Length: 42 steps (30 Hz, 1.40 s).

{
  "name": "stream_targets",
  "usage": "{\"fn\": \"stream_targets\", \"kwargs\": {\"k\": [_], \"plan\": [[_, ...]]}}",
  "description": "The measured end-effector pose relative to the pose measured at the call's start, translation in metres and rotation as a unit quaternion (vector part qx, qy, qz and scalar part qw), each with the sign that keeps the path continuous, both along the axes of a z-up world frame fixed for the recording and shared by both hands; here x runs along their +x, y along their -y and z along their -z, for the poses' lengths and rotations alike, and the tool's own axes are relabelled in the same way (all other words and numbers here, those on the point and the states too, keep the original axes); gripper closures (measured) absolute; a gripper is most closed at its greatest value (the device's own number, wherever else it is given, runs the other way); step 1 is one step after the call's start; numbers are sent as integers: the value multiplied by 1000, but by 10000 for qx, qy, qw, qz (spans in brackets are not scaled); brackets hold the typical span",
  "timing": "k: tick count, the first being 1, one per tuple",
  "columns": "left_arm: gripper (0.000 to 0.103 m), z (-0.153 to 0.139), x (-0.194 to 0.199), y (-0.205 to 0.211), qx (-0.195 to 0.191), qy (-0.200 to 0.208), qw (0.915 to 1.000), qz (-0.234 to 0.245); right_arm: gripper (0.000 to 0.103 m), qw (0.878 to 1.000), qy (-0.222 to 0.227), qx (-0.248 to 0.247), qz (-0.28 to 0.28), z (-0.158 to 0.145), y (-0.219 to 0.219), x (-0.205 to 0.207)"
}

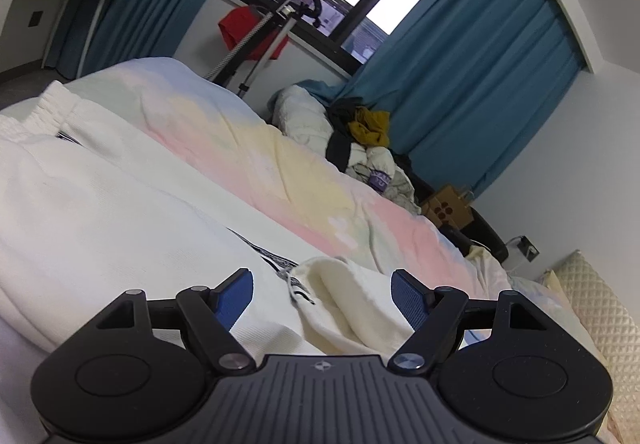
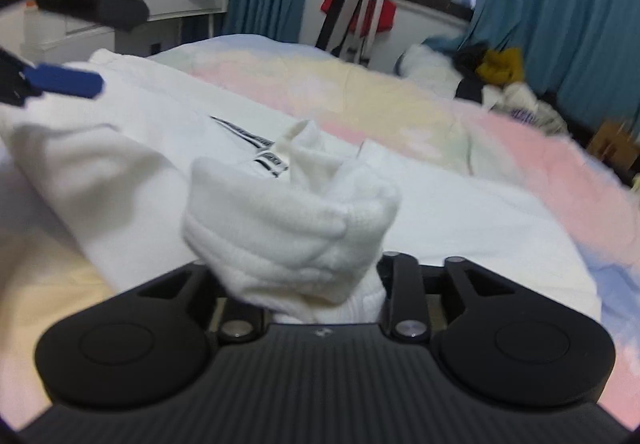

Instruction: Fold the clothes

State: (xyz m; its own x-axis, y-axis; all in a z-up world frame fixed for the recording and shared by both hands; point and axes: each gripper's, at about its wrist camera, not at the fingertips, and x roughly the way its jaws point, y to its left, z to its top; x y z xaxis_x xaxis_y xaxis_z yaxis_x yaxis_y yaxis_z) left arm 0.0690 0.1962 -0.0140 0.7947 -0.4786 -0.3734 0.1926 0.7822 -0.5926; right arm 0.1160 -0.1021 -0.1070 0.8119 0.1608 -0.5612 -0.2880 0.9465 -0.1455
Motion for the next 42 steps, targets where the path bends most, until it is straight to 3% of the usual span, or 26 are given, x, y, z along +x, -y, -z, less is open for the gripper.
{"fn": "stream_targets", "kwargs": {"k": [3, 6, 10, 13, 19, 26, 33, 37, 38, 42], "plan": [[25, 3, -1, 3, -66, 18, 10000, 53, 47, 9983, -280, 488, -126, -15, 10, -9], [25, 10, -4, 4, -272, -59, 9996, 47, 39, 9945, -480, 871, -330, -26, 22, -29], [25, 20, -2, 5, -407, -319, 9987, -11, 37, 9879, -493, 1415, -412, -35, 40, -48], [25, 22, -2, 11, -196, -346, 9992, -71, 37, 9824, -450, 1752, -465, -41, 47, -53], [25, 25, -4, 24, 85, -314, 9994, -99, 38, 9825, -332, 1767, -477, -41, 47, -49], [25, 25, -5, 40, 427, -256, 9988, 25, 38, 9729, -1375, 1858, -77, 0, 44, -15], [26, 1, -2, 65, 633, 70, 9980, 33, 38, 9733, -1463, 1769, 8, 4, 38, -15], [30, 3, 23, 86, 480, -225, 9973, 499, 37, 9744, -1417, 1744, 16, 1, 39, -20], [38, 7, 31, 91, 429, -320, 9970, 560, 37, 9745, -1412, 1742, 20, 1, 40, -20], [45, 21, 66, 112, 368, -668, 9942, 762, 37, 9762, -1381, 1671, 33, 2, 38, -21]]}}
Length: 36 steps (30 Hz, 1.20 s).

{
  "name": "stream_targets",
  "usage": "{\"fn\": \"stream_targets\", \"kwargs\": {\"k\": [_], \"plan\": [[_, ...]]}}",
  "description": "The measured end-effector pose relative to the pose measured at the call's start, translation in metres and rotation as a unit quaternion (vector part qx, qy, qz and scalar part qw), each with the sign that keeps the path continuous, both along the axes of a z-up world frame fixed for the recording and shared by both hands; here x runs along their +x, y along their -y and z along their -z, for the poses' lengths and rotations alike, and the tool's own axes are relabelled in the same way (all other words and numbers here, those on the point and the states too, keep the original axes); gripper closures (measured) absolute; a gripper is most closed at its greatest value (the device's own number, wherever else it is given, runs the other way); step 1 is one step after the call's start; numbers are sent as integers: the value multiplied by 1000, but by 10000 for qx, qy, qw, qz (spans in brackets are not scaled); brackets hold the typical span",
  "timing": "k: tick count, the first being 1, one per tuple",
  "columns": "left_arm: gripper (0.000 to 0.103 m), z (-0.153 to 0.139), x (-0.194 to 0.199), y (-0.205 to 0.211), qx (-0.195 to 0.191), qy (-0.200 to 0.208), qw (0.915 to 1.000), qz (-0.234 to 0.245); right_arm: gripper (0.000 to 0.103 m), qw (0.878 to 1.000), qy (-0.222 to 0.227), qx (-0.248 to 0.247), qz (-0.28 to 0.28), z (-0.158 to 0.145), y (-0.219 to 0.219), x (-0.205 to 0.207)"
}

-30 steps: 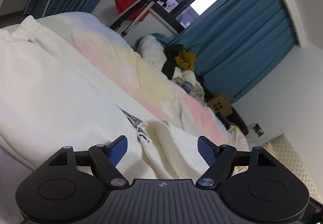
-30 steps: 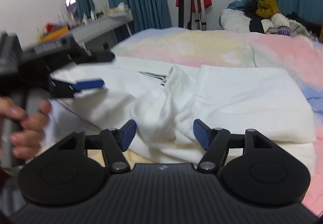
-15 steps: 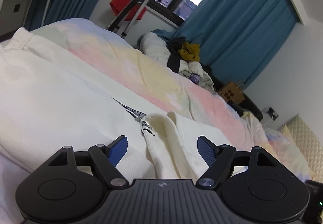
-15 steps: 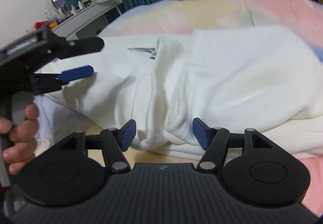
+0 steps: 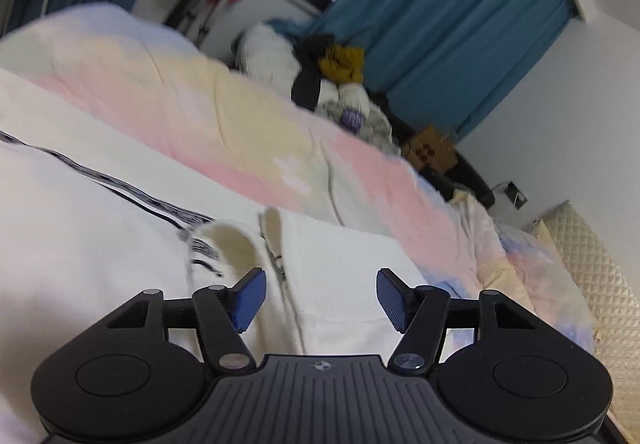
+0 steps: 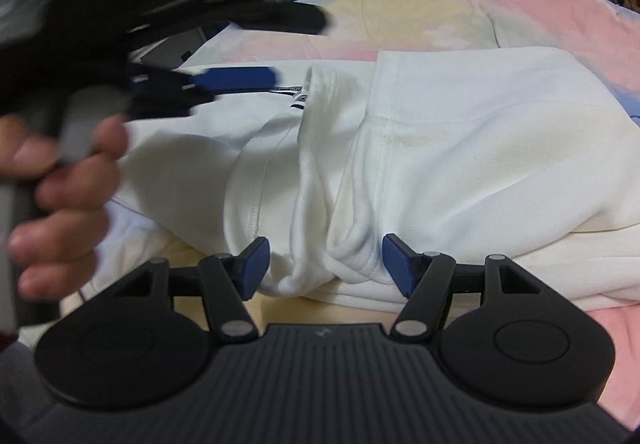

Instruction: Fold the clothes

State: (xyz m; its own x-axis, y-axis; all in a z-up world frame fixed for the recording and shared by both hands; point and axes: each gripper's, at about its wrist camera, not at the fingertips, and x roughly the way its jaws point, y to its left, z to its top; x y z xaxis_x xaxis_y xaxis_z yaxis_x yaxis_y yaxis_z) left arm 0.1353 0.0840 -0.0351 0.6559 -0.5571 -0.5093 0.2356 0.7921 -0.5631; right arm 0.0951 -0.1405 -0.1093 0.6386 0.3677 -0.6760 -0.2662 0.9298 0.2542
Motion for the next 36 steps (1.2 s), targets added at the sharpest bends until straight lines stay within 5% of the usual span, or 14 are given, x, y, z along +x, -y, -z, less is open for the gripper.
{"fn": "stream_targets", "kwargs": {"k": [2, 5, 8, 15, 22, 28, 31, 33, 36], "plan": [[53, 11, 19, 7, 172, -256, 9995, -64, 37, 10000, 34, -41, 10, 1, -1, 0], [87, 29, 52, 12, 189, -735, 9971, -24, 37, 9999, 90, -119, 6, 4, -3, 1], [97, 36, 73, 14, 332, -832, 9960, 56, 37, 9997, 190, -124, -10, 7, -4, 4], [98, -1, 89, -9, 123, -218, 9995, -204, 37, 9966, 617, 537, 109, 0, 8, 11], [97, 32, 115, -10, 1057, -627, 9917, -369, 37, 9972, 379, 648, 51, 9, 9, 24], [95, 15, 89, -20, 994, -296, 9939, -370, 37, 9970, 239, 738, 69, 5, 13, 24], [88, -10, 68, -22, 967, -106, 9946, -353, 38, 9984, 78, 533, 140, -8, 15, 19], [70, -25, 49, -21, 886, 2, 9956, -309, 38, 9982, 181, 545, 166, -18, 22, 10], [68, -41, 17, -10, 809, 134, 9965, -150, 38, 9979, 383, 461, 254, -31, 31, 0]]}}
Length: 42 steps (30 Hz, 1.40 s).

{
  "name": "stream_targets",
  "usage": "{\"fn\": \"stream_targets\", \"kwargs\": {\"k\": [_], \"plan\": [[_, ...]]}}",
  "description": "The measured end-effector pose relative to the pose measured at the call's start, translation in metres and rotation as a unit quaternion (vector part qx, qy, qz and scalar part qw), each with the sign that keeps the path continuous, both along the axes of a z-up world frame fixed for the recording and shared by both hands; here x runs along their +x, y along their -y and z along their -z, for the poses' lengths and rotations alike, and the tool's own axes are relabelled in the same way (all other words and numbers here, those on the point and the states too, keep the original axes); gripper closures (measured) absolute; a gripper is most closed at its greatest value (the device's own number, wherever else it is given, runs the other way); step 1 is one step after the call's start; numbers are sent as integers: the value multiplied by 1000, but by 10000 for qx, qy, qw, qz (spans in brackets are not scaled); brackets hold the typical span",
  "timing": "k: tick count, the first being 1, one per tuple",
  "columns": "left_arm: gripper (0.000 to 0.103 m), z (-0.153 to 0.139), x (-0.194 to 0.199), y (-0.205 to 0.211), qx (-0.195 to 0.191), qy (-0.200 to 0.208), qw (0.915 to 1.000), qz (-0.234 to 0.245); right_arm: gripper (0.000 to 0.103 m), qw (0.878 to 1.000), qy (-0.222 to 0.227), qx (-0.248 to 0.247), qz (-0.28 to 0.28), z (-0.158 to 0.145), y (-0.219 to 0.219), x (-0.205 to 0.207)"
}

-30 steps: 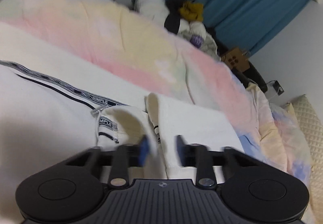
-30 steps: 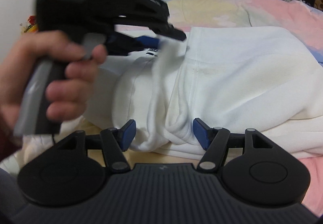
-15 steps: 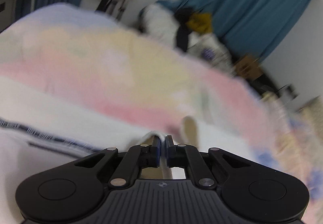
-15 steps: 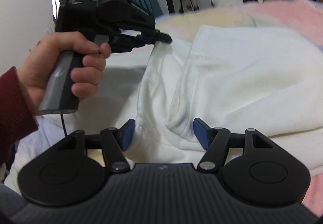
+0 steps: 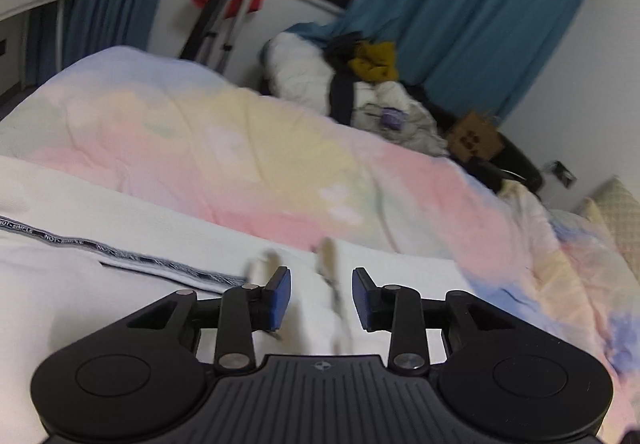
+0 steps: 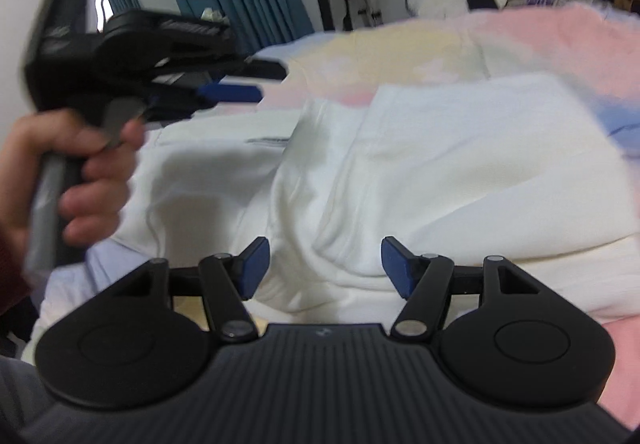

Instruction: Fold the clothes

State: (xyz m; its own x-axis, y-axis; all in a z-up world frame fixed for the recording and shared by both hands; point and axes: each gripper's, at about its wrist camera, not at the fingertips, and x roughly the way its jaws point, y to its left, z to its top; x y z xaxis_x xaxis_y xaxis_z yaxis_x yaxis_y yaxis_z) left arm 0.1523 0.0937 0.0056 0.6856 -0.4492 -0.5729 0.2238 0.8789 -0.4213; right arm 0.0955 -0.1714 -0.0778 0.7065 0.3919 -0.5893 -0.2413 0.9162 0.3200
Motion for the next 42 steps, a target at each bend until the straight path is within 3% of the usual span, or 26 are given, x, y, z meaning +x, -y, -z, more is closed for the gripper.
{"fn": "stream_targets", "kwargs": {"k": [5, 9, 12, 18, 20, 22, 23, 24, 29, 35, 38, 42], "plan": [[68, 12, -41, 36, -125, -109, 9990, 418, 38, 9995, 74, -91, 302, -9, 19, 3], [62, 36, -52, 57, -110, -300, 9984, 468, 38, 9974, 200, 158, 681, -18, 48, 6], [58, 57, -47, 71, 190, -436, 9974, 546, 38, 9944, 205, 575, 865, -21, 71, 14], [56, 84, -34, 93, 804, -514, 9931, 678, 37, 9919, -31, 712, 1053, -8, 84, 30], [59, 84, -35, 98, 883, -480, 9929, 640, 37, 9923, -83, 637, 1058, -4, 84, 33], [71, 83, -39, 101, 958, -465, 9925, 607, 37, 9923, -138, 583, 1086, -2, 84, 36], [89, 84, -40, 101, 969, -497, 9921, 619, 37, 9922, -158, 584, 1086, -1, 85, 35], [96, 85, -42, 103, 965, -540, 9919, 619, 37, 9922, -168, 599, 1082, -1, 85, 34], [101, 77, -48, 104, 1034, -446, 9926, 450, 37, 9923, -167, 586, 1075, 0, 87, 30], [101, 50, -54, 82, 679, -383, 9968, 192, 37, 9930, -133, 422, 1099, -1, 84, 29], [103, 66, -50, 74, 878, -603, 9943, 39, 38, 9941, -73, 293, 1043, 4, 79, 31], [103, 79, -48, 50, 188, -623, 9979, -42, 37, 9946, -137, -148, 1021, 21, 67, 39]]}}
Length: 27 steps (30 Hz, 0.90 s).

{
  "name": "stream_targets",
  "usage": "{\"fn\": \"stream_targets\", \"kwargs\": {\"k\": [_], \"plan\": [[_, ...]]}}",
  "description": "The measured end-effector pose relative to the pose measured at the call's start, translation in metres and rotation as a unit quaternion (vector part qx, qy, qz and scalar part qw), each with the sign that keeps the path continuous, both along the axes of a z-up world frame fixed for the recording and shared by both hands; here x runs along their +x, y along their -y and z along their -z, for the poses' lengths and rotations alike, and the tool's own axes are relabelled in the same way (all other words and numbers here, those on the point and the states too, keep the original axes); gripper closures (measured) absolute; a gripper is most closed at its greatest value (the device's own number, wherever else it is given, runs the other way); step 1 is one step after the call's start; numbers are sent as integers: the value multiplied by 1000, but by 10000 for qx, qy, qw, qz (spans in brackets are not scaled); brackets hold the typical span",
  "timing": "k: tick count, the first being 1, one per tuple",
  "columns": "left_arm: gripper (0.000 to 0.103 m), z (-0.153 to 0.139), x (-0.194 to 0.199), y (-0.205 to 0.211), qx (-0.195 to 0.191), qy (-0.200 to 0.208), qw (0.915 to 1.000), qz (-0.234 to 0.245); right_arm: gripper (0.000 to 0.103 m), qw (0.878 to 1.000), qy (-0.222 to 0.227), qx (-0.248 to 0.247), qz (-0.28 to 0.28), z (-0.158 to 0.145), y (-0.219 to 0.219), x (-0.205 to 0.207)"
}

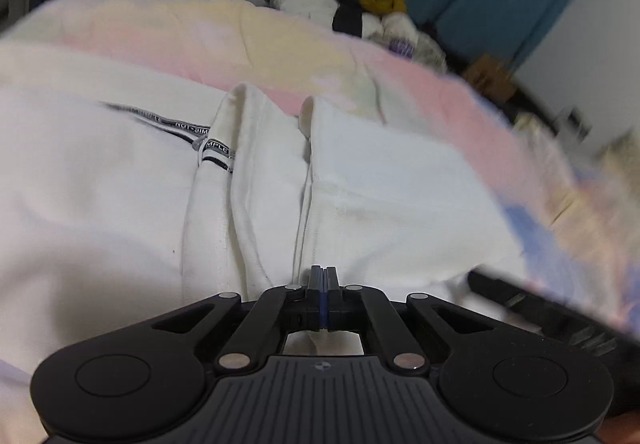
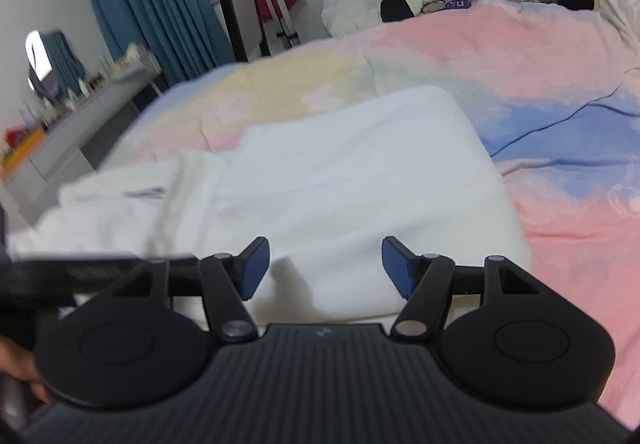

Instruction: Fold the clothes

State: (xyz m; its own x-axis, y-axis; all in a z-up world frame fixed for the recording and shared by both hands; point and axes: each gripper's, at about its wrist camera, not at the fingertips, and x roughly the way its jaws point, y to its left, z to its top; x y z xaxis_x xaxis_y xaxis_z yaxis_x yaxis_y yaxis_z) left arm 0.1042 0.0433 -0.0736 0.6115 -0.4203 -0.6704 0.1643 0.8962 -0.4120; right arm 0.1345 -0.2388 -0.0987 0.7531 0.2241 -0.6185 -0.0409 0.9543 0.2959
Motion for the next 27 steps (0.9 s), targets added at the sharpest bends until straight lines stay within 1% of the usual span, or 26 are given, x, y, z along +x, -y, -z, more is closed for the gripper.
{"fn": "stream_targets", "kwargs": {"k": [4, 5, 7, 9, 10, 11, 12, 13, 14, 15, 16, 18, 20, 22, 25, 27], "plan": [[101, -6, -5, -9, 82, 65, 9999, 14, 37, 9995, -226, -234, 3, 18, -8, 11], [101, -9, -7, -13, 52, 61, 10000, 8, 37, 9993, -261, -268, 18, 22, -10, 13], [98, -18, -14, -27, -5, 95, 9999, -91, 37, 9991, -253, -349, 21, 25, -12, 13], [83, -29, -24, -44, 44, 104, 9996, -257, 37, 9989, -228, -407, 12, 26, -13, 12], [77, -36, -29, -53, 154, 86, 9992, -367, 37, 9989, -218, -421, 9, 26, -13, 12], [66, -42, -34, -63, 276, 70, 9984, -482, 37, 9988, -210, -436, 6, 26, -14, 11], [58, -46, -39, -75, 342, 50, 9975, -617, 37, 9988, -210, -452, 5, 26, -14, 11], [54, -50, -45, -89, 366, 28, 9964, -765, 37, 9987, -212, -466, 6, 26, -14, 11], [46, -54, -50, -103, 335, -8, 9949, -949, 37, 9987, -221, -467, 14, 25, -14, 11], [39, -57, -56, -119, 257, -56, 9929, -1163, 37, 9986, -235, -467, 20, 25, -15, 11], [36, -58, -62, -135, 161, -76, 9905, -1361, 37, 9986, -247, -466, 25, 25, -15, 11], [24, -59, -73, -165, -64, -71, 9849, -1728, 37, 9985, -267, -469, 31, 24, -16, 10], [24, -57, -82, -192, -286, -124, 9777, -2079, 37, 9983, -268, -514, 38, 25, -19, 8], [23, -48, -85, -212, -501, -333, 9692, -2389, 37, 9977, -260, -620, 21, 27, -24, 6], [23, -36, -89, -240, -856, -600, 9540, -2811, 37, 9959, -214, -880, -46, 30, -34, 2], [22, -31, -92, -251, -1165, -599, 9456, -2978, 37, 9956, -212, -913, -54, 30, -35, 1]]}}
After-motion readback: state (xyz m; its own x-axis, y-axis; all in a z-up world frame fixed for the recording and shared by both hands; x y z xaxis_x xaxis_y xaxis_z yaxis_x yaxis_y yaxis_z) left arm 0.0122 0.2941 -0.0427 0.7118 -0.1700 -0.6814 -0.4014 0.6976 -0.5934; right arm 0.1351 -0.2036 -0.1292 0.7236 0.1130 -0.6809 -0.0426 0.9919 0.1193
